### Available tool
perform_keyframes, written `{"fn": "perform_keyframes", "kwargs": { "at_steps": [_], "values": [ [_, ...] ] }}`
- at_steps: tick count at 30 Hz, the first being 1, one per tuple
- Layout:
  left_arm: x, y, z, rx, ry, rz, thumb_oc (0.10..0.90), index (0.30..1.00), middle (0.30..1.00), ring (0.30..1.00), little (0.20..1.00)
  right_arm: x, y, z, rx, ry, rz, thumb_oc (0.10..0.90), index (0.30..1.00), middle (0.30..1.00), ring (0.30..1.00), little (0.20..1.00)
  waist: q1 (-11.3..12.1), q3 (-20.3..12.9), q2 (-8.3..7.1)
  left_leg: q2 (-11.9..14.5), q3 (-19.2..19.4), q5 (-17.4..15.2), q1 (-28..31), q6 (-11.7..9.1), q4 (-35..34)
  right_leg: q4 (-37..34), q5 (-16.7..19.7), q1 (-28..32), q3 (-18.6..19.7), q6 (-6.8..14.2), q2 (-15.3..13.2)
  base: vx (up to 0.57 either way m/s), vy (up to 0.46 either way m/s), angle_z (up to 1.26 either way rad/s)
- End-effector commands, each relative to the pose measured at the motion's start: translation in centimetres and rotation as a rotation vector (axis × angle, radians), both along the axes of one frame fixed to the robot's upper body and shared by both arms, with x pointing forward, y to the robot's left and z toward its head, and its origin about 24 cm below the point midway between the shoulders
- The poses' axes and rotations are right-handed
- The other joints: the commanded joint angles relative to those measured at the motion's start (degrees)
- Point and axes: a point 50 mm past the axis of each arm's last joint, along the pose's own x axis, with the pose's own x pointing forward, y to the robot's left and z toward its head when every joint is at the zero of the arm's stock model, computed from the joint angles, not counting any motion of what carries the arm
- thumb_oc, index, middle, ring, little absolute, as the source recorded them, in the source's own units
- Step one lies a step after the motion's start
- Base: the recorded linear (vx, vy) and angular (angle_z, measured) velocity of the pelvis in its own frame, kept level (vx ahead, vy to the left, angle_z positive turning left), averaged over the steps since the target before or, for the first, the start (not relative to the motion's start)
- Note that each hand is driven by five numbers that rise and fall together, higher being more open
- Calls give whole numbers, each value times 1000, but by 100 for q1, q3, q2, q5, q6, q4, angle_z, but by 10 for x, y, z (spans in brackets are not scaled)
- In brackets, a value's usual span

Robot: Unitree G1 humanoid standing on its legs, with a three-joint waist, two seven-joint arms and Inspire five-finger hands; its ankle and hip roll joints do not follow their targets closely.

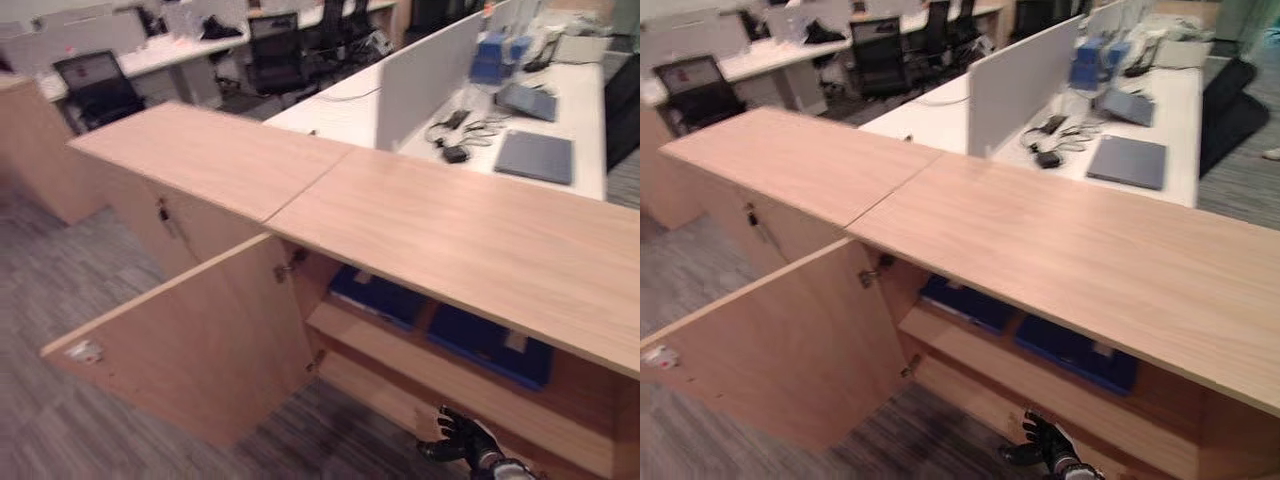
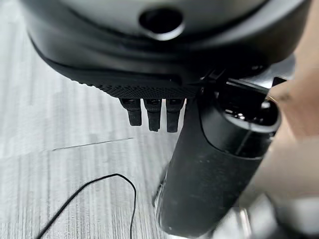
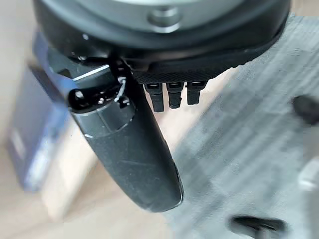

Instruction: Put the empty folder in the office cabinet

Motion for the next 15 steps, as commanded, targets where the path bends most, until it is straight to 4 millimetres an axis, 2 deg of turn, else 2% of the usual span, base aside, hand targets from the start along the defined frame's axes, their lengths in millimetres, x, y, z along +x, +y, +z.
{"fn": "perform_keyframes", "kwargs": {
  "at_steps": [1, 3, 6, 7, 8, 9, 10, 11, 12, 13, 15],
  "values": [
    [11, 11, 6, 33, -46, -27, 800, 900, 900, 900, 900, 42, -1, 19, -3, -163, -53, 800, 900, 900, 900, 900, -71, -39, -90, 545, 930, -865, 1137, -771, 635, -45, 614, -205, -224, 228, -504, 19, 250, 182],
    [12, 10, 6, 34, -46, -34, 800, 900, 900, 900, 900, 40, 1, 16, -3, -150, -65, 800, 900, 900, 900, 900, -47, -41, -98, 460, 877, -898, 1132, -703, 527, 28, 645, -204, -228, 263, -554, 9, 221, 108],
    [13, 11, 7, 49, -36, -57, 800, 900, 900, 900, 900, 35, 8, 7, 8, -97, -137, 800, 900, 900, 900, 900, 80, -9, -181, 178, 711, -924, 1103, -496, 228, 342, 760, -280, -256, 405, -808, -24, 265, 43],
    [13, 13, 7, 59, -24, -63, 800, 900, 900, 900, 900, 33, 17, 2, 36, -74, -159, 800, 900, 900, 900, 900, 169, 39, -248, -17, 634, -938, 1161, -358, -12, 664, 817, -356, -263, 513, -1013, -16, 300, 54],
    [11, 16, 7, 67, -18, -51, 800, 900, 900, 900, 900, 35, 22, 2, 42, -70, -149, 800, 900, 900, 900, 900, 211, 63, -265, -69, 640, -962, 1203, -315, -98, 798, 895, -400, -302, 581, -1103, 3, 329, 59],
    [10, 26, 9, 99, -19, -22, 800, 900, 900, 900, 900, 37, 31, 0, 54, -58, -142, 800, 900, 900, 900, 900, 327, 137, -318, -228, 648, -1045, 1302, -193, -185, 1043, 1035, -437, -330, 740, -1310, 6, 199, 42],
    [10, 26, 10, 101, -20, -22, 800, 900, 900, 900, 900, 38, 32, 0, 56, -59, -142, 800, 900, 900, 900, 900, 326, 149, -332, -243, 649, -1053, 1310, -182, -185, 1055, 1041, -436, -323, 756, -1329, -3, 192, 33],
    [14, 35, 14, 129, -37, -2, 800, 900, 900, 900, 900, 42, 40, 1, 79, -71, -151, 800, 900, 900, 900, 900, 395, 195, -373, -313, 570, -1100, 1325, -142, -200, 1161, 1116, -442, -230, 884, -1353, -97, 69, 20],
    [18, 36, 15, 135, -56, -2, 800, 900, 900, 900, 900, 45, 41, 3, 103, -91, -174, 800, 900, 900, 900, 900, 348, 260, -417, -350, 502, -941, 1220, -126, -181, 1118, 1230, -531, 7, 833, -1246, -98, 60, 24],
    [18, 37, 16, 135, -56, -2, 800, 900, 900, 900, 900, 45, 42, 3, 104, -91, -174, 800, 900, 900, 900, 900, 345, 252, -422, -350, 499, -936, 1207, -126, -182, 1110, 1236, -539, 4, 832, -1244, -101, 3, 57],
    [25, 39, 19, 138, -96, 7, 800, 900, 900, 900, 900, 43, 40, 3, 127, -104, -216, 800, 900, 900, 900, 900, 228, 272, -373, -354, 169, -875, 1161, -138, -201, 973, 916, -803, 1135, 895, -772, -5, 83, 78]
  ]
}}
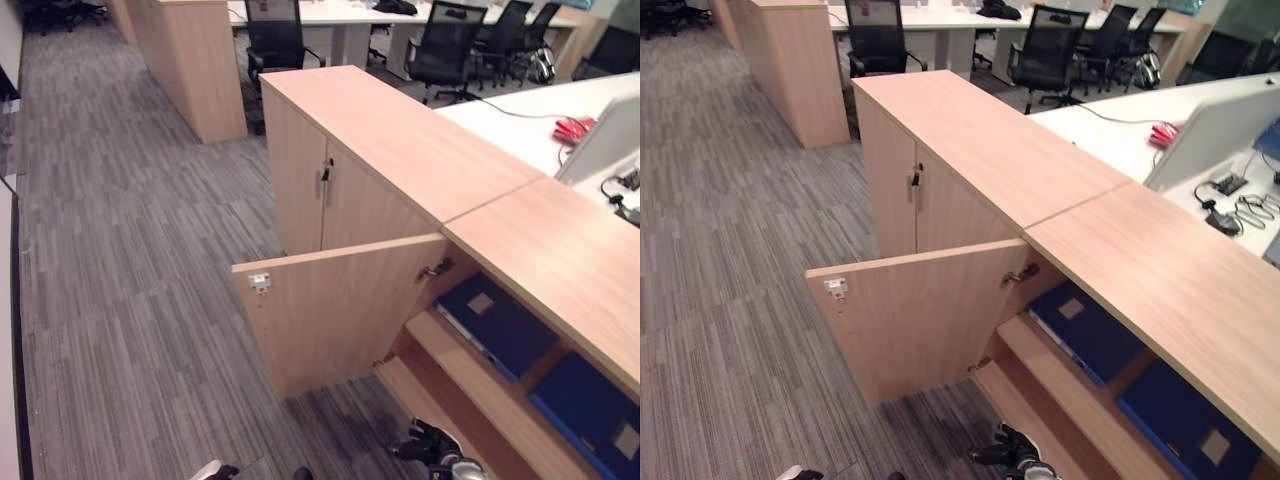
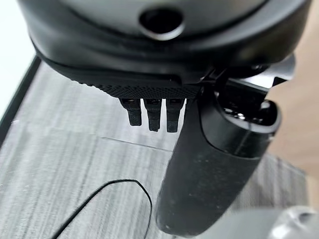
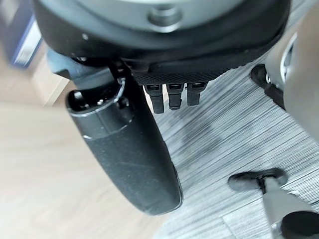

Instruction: Put the empty folder in the office cabinet

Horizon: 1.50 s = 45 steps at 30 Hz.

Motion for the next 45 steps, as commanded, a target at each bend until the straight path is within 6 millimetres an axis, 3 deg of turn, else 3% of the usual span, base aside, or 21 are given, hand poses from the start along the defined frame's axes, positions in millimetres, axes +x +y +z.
{"fn": "perform_keyframes", "kwargs": {
  "at_steps": [1, 3, 5, 7, 12, 15, 17, 21, 26, 27, 29, 31, 32, 35, 39, 45],
  "values": [
    [31, 18, 15, 64, -132, -4, 800, 900, 900, 900, 900, 34, -16, 19, 9, -169, -119, 800, 900, 900, 900, 900, 7, 139, 59, 499, -257, -436, 388, -745, 22, -402, -94, -225, 1591, 7, 756, 46, 97, 86],
    [50, 15, 21, 57, -210, -5, 800, 900, 900, 900, 900, 26, -16, 16, 17, -156, -148, 800, 900, 900, 900, 900, -11, 66, 47, 406, -641, -437, 341, -685, -12, -611, -206, -53, 2005, -153, 923, 82, -20, 113],
    [57, 9, 23, 37, -252, 8, 800, 900, 900, 900, 900, 21, -15, 14, 23, -145, -155, 800, 900, 900, 900, 900, -39, 23, 30, 403, -735, -436, 346, -680, -20, -704, -207, 27, 2038, -173, 946, 73, -52, 86],
    [80, 0, 39, -44, -430, 5, 800, 900, 900, 900, 900, 5, -28, 9, 9, -116, -219, 800, 900, 900, 900, 900, 69, -63, 31, 339, -897, -403, 295, -665, -14, -981, -224, 266, 1965, -213, 980, 60, -18, 58],
    [86, -18, 37, -178, -507, 153, 800, 900, 900, 900, 900, -19, -33, 0, -21, -34, -243, 800, 900, 900, 900, 900, 47, -186, -24, 360, -1035, -377, 343, -728, -26, -1308, -252, 563, 1837, -227, 1056, 58, -33, 28],
    [103, -23, 44, -224, -580, 222, 800, 900, 900, 900, 900, -30, -35, -4, -37, 1, -254, 800, 900, 900, 900, 900, -55, -254, -49, 375, -1069, -396, 407, -769, -26, -1398, -258, 673, 1792, -241, 1082, 43, -28, -1],
    [127, -27, 62, -272, -687, 204, 800, 900, 900, 900, 900, -37, -37, -6, -48, 19, -253, 800, 900, 900, 900, 900, -138, -314, -48, 393, -1076, -416, 458, -799, -26, -1434, -266, 740, 1757, -254, 1079, 24, -31, -7],
    [150, -25, 83, -313, -799, 207, 800, 900, 900, 900, 900, -39, -38, -5, -55, 20, -239, 800, 900, 900, 900, 900, -199, -351, -36, 412, -1046, -419, 517, -830, -26, -1487, -259, 803, 1739, -265, 1083, 6, -20, -5],
    [193, -23, 133, -326, -988, 107, 800, 900, 900, 900, 900, -43, -37, -6, -58, 34, -189, 800, 900, 900, 900, 900, -301, -436, -5, 445, -968, -418, 573, -878, -26, -1573, -222, 854, 1742, -268, 1087, -4, -15, -2],
    [209, -22, 153, -314, -1053, 69, 800, 900, 900, 900, 900, -45, -35, -7, -58, 43, -162, 800, 900, 900, 900, 900, -353, -464, 5, 459, -929, -418, 593, -898, -26, -1597, -207, 866, 1755, -267, 1089, 0, 0, 0],
    [216, -22, 161, -315, -1076, 57, 800, 900, 900, 900, 900, -45, -34, -7, -57, 43, -154, 800, 900, 900, 900, 900, -372, -464, 5, 463, -918, -420, 604, -902, -26, -1602, -202, 869, 1767, -268, 1091, -1, -18, -5],
    [234, -22, 184, -291, -1138, 8, 800, 900, 900, 900, 900, -48, -35, -8, -62, 57, -124, 800, 900, 900, 900, 900, -464, -494, 16, 477, -865, -420, 634, -919, -26, -1603, -184, 864, 1795, -261, 1100, 4, -13, -7],
    [234, -22, 184, -291, -1138, 8, 800, 900, 900, 900, 900, -48, -35, -8, -62, 57, -124, 800, 900, 900, 900, 900, -463, -493, 15, 477, -865, -420, 635, -919, -26, -1603, -184, 864, 1795, -261, 1100, 1, -6, -12],
    [253, -23, 214, -279, -1221, -32, 800, 900, 900, 900, 900, -51, -35, -8, -65, 59, -93, 800, 900, 900, 900, 900, -588, -513, 19, 487, -798, -421, 662, -931, -26, -1591, -154, 838, 1863, -249, 1101, -5, -2, -5],
    [265, -29, 234, -282, -1276, -75, 800, 900, 900, 900, 900, -54, -40, -9, -83, 77, -80, 800, 900, 900, 900, 900, -661, -514, 14, 501, -732, -435, 688, -937, -26, -1585, -131, 818, 1912, -234, 1102, -7, 3, -4],
    [269, -33, 242, -289, -1296, -103, 800, 900, 900, 900, 900, -54, -43, -8, -95, 80, -75, 800, 900, 900, 900, 900, -702, -512, -7, 498, -673, -458, 716, -934, -26, -1584, -100, 794, 1959, -222, 1106, 3, 7, -8]
  ]
}}
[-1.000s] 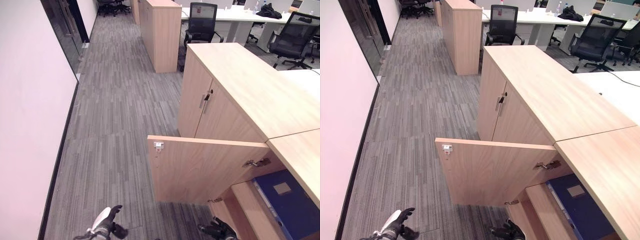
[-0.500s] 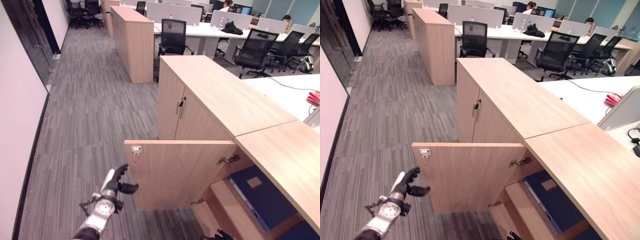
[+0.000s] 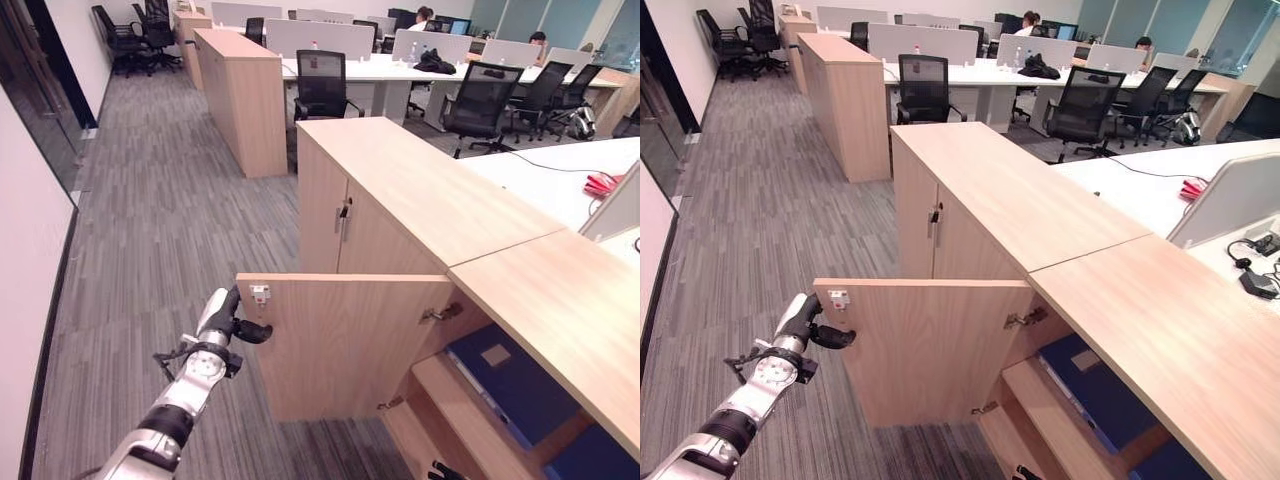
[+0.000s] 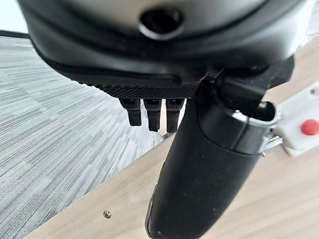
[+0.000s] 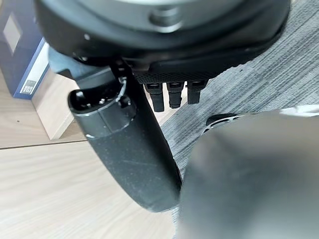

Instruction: Put the empty folder in the office cabinet

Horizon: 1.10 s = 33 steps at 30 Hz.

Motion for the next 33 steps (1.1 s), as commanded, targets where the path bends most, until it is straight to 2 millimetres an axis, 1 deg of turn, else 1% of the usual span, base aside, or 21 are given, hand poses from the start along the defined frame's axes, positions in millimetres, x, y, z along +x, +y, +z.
{"fn": "perform_keyframes", "kwargs": {
  "at_steps": [1, 4, 7, 9, 12, 13, 14, 15, 17, 18, 19, 20, 23, 24, 26, 27, 28, 29, 30, 31, 33],
  "values": [
    [64, -26, 99, -24, -394, -96, 800, 900, 900, 900, 900, 21, -22, 8, -80, -62, 72, 800, 900, 900, 900, 900, 54, -92, 300, 440, 287, -394, 198, -446, -6, 432, -552, 80, -149, 554, -163, -2, 12, -6],
    [61, -38, 94, -47, -390, -145, 800, 900, 900, 900, 900, 22, -24, 8, -85, -59, 61, 800, 900, 900, 900, 900, 79, -68, 283, 433, 295, -402, 203, -432, -6, 451, -540, 64, -146, 561, -172, -2, 7, -2],
    [54, -48, 81, -101, -365, -167, 800, 900, 900, 900, 900, 23, -23, 8, -82, -64, 57, 800, 900, 900, 900, 900, 97, -51, 267, 431, 295, -412, 206, -420, -6, 489, -542, 50, -151, 563, -189, 0, 0, 0],
    [38, -65, 58, -182, -306, -219, 800, 900, 900, 900, 900, 25, -26, 8, -95, -55, 23, 800, 900, 900, 900, 900, 161, 17, 253, 413, 267, -435, 205, -374, -6, 610, -541, 7, -154, 571, -222, -11, 40, 0],
    [27, -72, 49, -225, -279, -251, 800, 900, 900, 900, 900, 26, -27, 8, -96, -52, 4, 800, 900, 900, 900, 900, 204, 60, 258, 389, 272, -452, 208, -335, -6, 713, -544, -45, -155, 583, -249, -9, 50, 2],
    [11, -77, 38, -253, -239, -303, 800, 900, 900, 900, 900, 29, -28, 8, -93, -60, -19, 800, 900, 900, 900, 900, 249, 130, 270, 375, 301, -465, 206, -306, -6, 811, -523, -121, -160, 606, -286, -12, 64, 0],
    [4, -78, 35, -264, -221, -327, 800, 900, 900, 900, 900, 30, -29, 9, -93, -60, -28, 800, 900, 900, 900, 900, 282, 148, 279, 365, 313, -467, 198, -287, -6, 857, -517, -162, -151, 614, -304, -24, 107, -9],
    [-9, -81, 32, -220, -184, -426, 800, 900, 900, 900, 900, 34, -33, 10, -95, -68, -52, 800, 900, 900, 900, 900, 325, 217, 311, 353, 332, -466, 156, -259, -6, 922, -480, -246, -157, 647, -336, -30, 84, -7],
    [-15, -79, 33, -182, -172, -475, 800, 900, 900, 900, 900, 35, -34, 10, -94, -70, -58, 800, 900, 900, 900, 900, 353, 243, 314, 345, 368, -469, 140, -247, -6, 958, -464, -300, -142, 672, -356, -34, 69, -4],
    [-25, -76, 28, -147, -131, -529, 800, 900, 900, 900, 900, 37, -36, 11, -94, -72, -69, 800, 900, 900, 900, 900, 374, 333, 335, 336, 430, -466, 90, -234, -6, 986, -386, -407, -137, 718, -405, -34, 52, -5],
    [-26, -76, 28, -147, -131, -529, 800, 900, 900, 900, 900, 37, -36, 11, -93, -72, -69, 800, 900, 900, 900, 900, 383, 327, 331, 334, 440, -466, 86, -232, -6, 989, -383, -419, -125, 721, -407, -110, 47, -22],
    [-36, -69, 23, -170, -101, -521, 800, 900, 900, 900, 900, 45, -38, 13, -100, -88, -74, 800, 900, 900, 900, 900, 462, 417, 345, 356, 594, -457, 16, -232, -6, 1011, -165, -588, -341, 770, -502, -103, -12, -35],
    [-45, -65, 16, -158, -60, -525, 800, 900, 900, 900, 900, 52, -38, 15, -101, -110, -85, 800, 900, 900, 900, 900, 504, 437, 359, 401, 742, -420, -95, -252, -6, 944, -18, -645, -503, 856, -565, -99, -22, -65],
    [-52, -64, 10, -152, -31, -525, 800, 900, 900, 900, 900, 61, -37, 17, -98, -131, -103, 800, 900, 900, 900, 900, 537, 543, 420, 462, 839, -329, -216, -252, -6, 1112, 156, -845, -560, 903, -672, -190, 1, -57],
    [-55, -63, 9, -163, -26, -516, 800, 900, 900, 900, 900, 63, -36, 18, -96, -136, -105, 800, 900, 900, 900, 900, 571, 547, 458, 480, 885, -295, -283, -234, -6, 1253, 82, -912, -645, 880, -721, -145, 30, -43],
    [-58, -62, 5, -179, -13, -497, 800, 900, 900, 900, 900, 67, -33, 18, -91, -145, -102, 800, 900, 900, 900, 900, 661, 555, 525, 517, 1018, -249, -336, -197, -6, 1399, -18, -888, -964, 818, -815, -187, 56, -39],
    [-66, -62, -1, -212, 14, -476, 800, 900, 900, 900, 900, 76, -29, 21, -99, -160, -73, 800, 900, 900, 900, 900, 835, 545, 620, 564, 1258, -250, -384, -155, 35, 1872, -361, -769, -1643, 663, -1023, -238, 64, -32],
    [-71, -63, -5, -221, 34, -473, 800, 900, 900, 900, 900, 81, -25, 22, -99, -170, -49, 800, 900, 900, 900, 900, 912, 512, 614, 574, 1442, -218, -415, -140, 67, 2005, -436, -653, -1931, 632, -1077, -208, 21, -60],
    [-74, -63, -7, -225, 44, -474, 800, 900, 900, 900, 900, 86, -21, 23, -96, -183, -23, 800, 900, 900, 900, 900, 958, 483, 582, 577, 1615, -183, -428, -133, 96, 2029, -434, -558, -2085, 622, -1086, -53, -14, -95],
    [-76, -64, -7, -233, 45, -476, 800, 900, 900, 900, 900, 86, -18, 23, -93, -184, -3, 800, 900, 900, 900, 900, 979, 435, 561, 557, 1598, -265, -352, -147, 71, 1980, -561, -474, -2007, 701, -1050, -9, -51, -104],
    [-80, -68, -7, -252, 50, -498, 800, 900, 900, 900, 900, 84, -16, 22, -97, -174, 26, 800, 900, 900, 900, 900, 1006, 351, 525, 546, 1827, -196, -332, -174, 94, 1492, -672, -236, -2024, 667, -925, -6, -83, -75]
  ]
}}
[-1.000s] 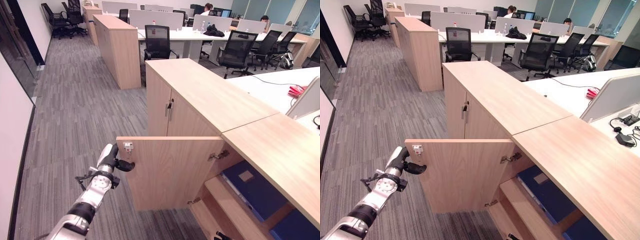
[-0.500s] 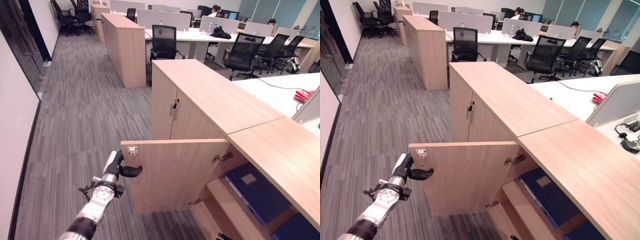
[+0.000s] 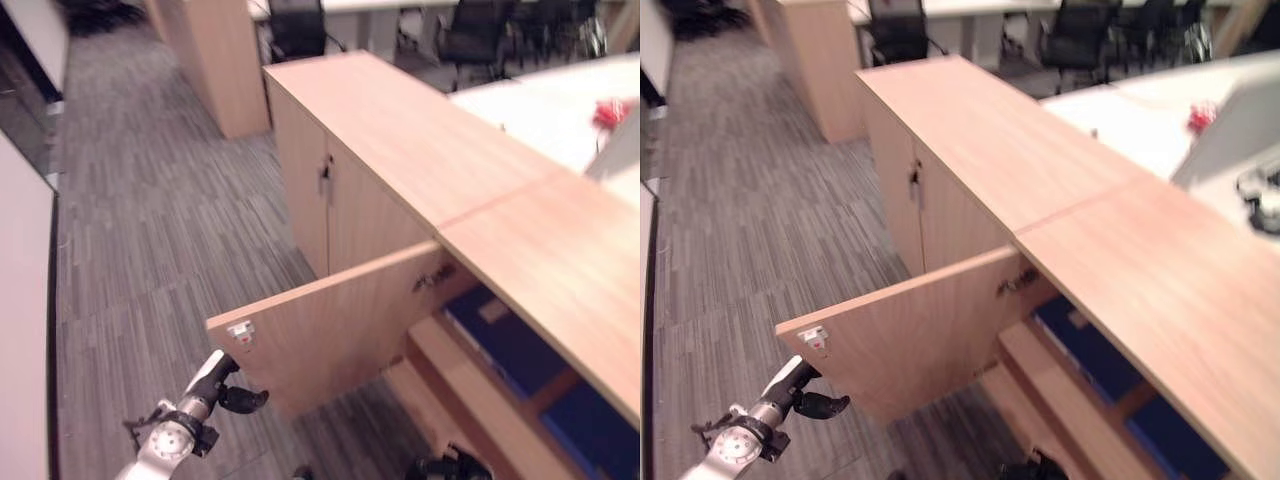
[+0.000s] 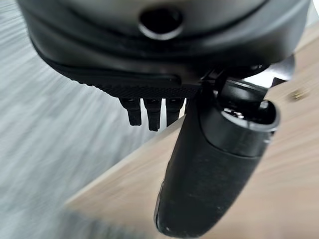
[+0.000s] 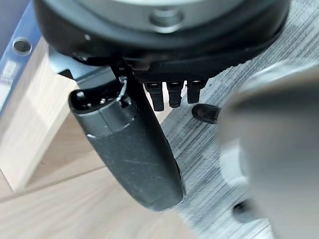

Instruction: Put the empty folder in the office cabinet

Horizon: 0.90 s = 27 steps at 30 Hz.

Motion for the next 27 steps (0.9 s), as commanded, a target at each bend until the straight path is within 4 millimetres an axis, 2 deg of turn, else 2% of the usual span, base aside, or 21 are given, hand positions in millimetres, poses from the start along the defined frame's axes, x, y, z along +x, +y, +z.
{"fn": "perform_keyframes", "kwargs": {
  "at_steps": [1, 2, 3, 4, 5, 6, 9, 10, 11, 12, 14, 16, 17, 18, 19, 21, 22, 24, 26, 27],
  "values": [
    [43, -72, 48, -185, -284, -324, 800, 900, 900, 900, 900, 18, 6, 7, -29, -74, 79, 800, 900, 900, 900, 900, -12, -341, -189, 38, -23, -304, -9, -176, 31, 44, -577, 884, -17, 590, -268, -30, -193, -59],
    [41, -78, 47, -211, -283, -341, 800, 900, 900, 900, 900, 16, 6, 6, -40, -65, 100, 800, 900, 900, 900, 900, -88, -424, -151, 102, 65, -209, 2, -277, 46, -533, -602, 1078, 186, 536, -44, -22, -190, -53],
    [41, -82, 46, -226, -281, -344, 800, 900, 900, 900, 900, 16, 6, 6, -44, -62, 106, 800, 900, 900, 900, 900, -185, -449, -98, 140, 103, -163, 16, -327, 64, -710, -621, 1138, 298, 507, 41, -24, -191, -42],
    [41, -82, 46, -228, -281, -343, 800, 900, 900, 900, 900, 15, 5, 6, -46, -61, 107, 800, 900, 900, 900, 900, -178, -447, -82, 157, 116, -156, 25, -343, 64, -746, -608, 1153, 307, 493, 66, -34, -91, -32],
    [43, -88, 47, -245, -290, -353, 800, 900, 900, 900, 900, 16, 2, 7, -57, -60, 107, 800, 900, 900, 900, 900, -272, -474, 3, 214, 169, -99, 33, -400, 88, -904, -604, 1189, 400, 457, 144, -99, -124, -39],
    [45, -95, 50, -275, -306, -357, 800, 900, 900, 900, 900, 20, -1, 9, -68, -67, 111, 800, 900, 900, 900, 900, -447, -471, 119, 334, 413, 57, 21, -437, 196, -1060, -534, 1203, 429, 360, 235, -112, -144, -46],
    [49, -103, 52, -320, -320, -350, 800, 900, 900, 900, 900, 24, -6, 11, -88, -72, 127, 800, 900, 900, 900, 900, -687, -474, 265, 501, 621, 136, 64, -550, 373, -1213, -587, 1242, 704, 300, 360, -44, -142, -54],
    [50, -105, 51, -323, -319, -348, 800, 900, 900, 900, 900, 25, -9, 12, -101, -71, 136, 800, 900, 900, 900, 900, -770, -498, 305, 564, 578, 73, 133, -658, 430, -1288, -689, 1315, 914, 304, 413, -28, -109, -32],
    [50, -105, 51, -325, -320, -346, 800, 900, 900, 900, 900, 26, -9, 12, -103, -71, 138, 800, 900, 900, 900, 900, -769, -456, 317, 616, 753, 161, 99, -619, 491, -1257, -614, 1276, 819, 264, 420, 57, -127, -40],
    [50, -108, 47, -335, -311, -328, 800, 900, 900, 900, 900, 25, -15, 13, -129, -60, 146, 800, 900, 900, 900, 900, -909, -475, 401, 786, 794, 121, 171, -776, 681, -1312, -755, 1339, 1067, 236, 508, 24, -141, -49],
    [50, -109, 45, -334, -306, -322, 800, 900, 900, 900, 900, 25, -20, 14, -151, -54, 152, 800, 900, 900, 900, 900, -943, -436, 449, 959, 910, 204, 205, -889, 862, -1320, -818, 1364, 1183, 208, 585, 56, -143, -108],
    [46, -109, 34, -326, -266, -293, 800, 900, 900, 900, 900, 24, -24, 15, -175, -39, 179, 800, 900, 900, 900, 900, -1163, -440, 487, 1257, 1140, 394, 323, -1020, 1136, -1333, -926, 1352, 1523, 101, 776, 42, -205, -105],
    [46, -109, 34, -327, -267, -291, 800, 900, 900, 900, 900, 24, -25, 15, -177, -38, 180, 800, 900, 900, 900, 900, -1148, -431, 500, 1284, 1158, 393, 334, -1041, 1160, -1332, -932, 1355, 1548, 86, 795, 8, -165, -70],
    [45, -109, 30, -321, -257, -280, 800, 900, 900, 900, 900, 24, -26, 15, -188, -36, 187, 800, 900, 900, 900, 900, -1152, -405, 523, 1367, 1204, 568, 261, -971, 1309, -1313, -877, 1304, 1596, 16, 873, -22, -94, -119],
    [47, -114, 29, -330, -256, -272, 800, 900, 900, 900, 900, 28, -32, 18, -215, -36, 196, 800, 900, 900, 900, 900, -1056, -337, 555, 1135, 248, 728, -10, -948, 1507, -1322, -931, 1297, 1954, -33, 950, -25, -111, -141],
    [49, -118, 29, -348, -262, -252, 800, 900, 900, 900, 900, 27, -38, 19, -233, -24, 193, 800, 900, 900, 900, 900, -962, -331, 504, 633, -792, 377, -217, -737, 1417, -1309, -924, 1259, 2296, -46, 928, 54, -72, -156],
    [49, -120, 27, -362, -259, -242, 800, 900, 900, 900, 900, 27, -38, 19, -235, -21, 199, 800, 900, 900, 900, 900, -961, -330, 469, 444, -1102, 170, -215, -652, 1348, -1292, -918, 1256, 2455, -36, 915, 101, -51, -109],
    [50, -121, 25, -371, -251, -222, 800, 900, 900, 900, 900, 25, -37, 18, -233, -7, 208, 800, 900, 900, 900, 900, -924, -330, 408, 180, -1519, -48, -224, -581, 1271, -1261, -890, 1211, 2763, -48, 943, 104, -40, -94],
    [50, -121, 23, -362, -250, -215, 800, 900, 900, 900, 900, 22, -35, 16, -236, 11, 224, 800, 900, 900, 900, 900, -841, -368, 325, -2, -1852, -112, -373, -549, 1172, -1287, -842, 1174, 3012, -64, 983, 108, -24, -188],
    [50, -120, 23, -362, -250, -215, 800, 900, 900, 900, 900, 22, -35, 15, -236, 11, 224, 800, 900, 900, 900, 900, -831, -370, 316, -10, -1842, -129, -369, -544, 1182, -1293, -850, 1180, 3022, -59, 973, 148, -30, -187]
  ]
}}
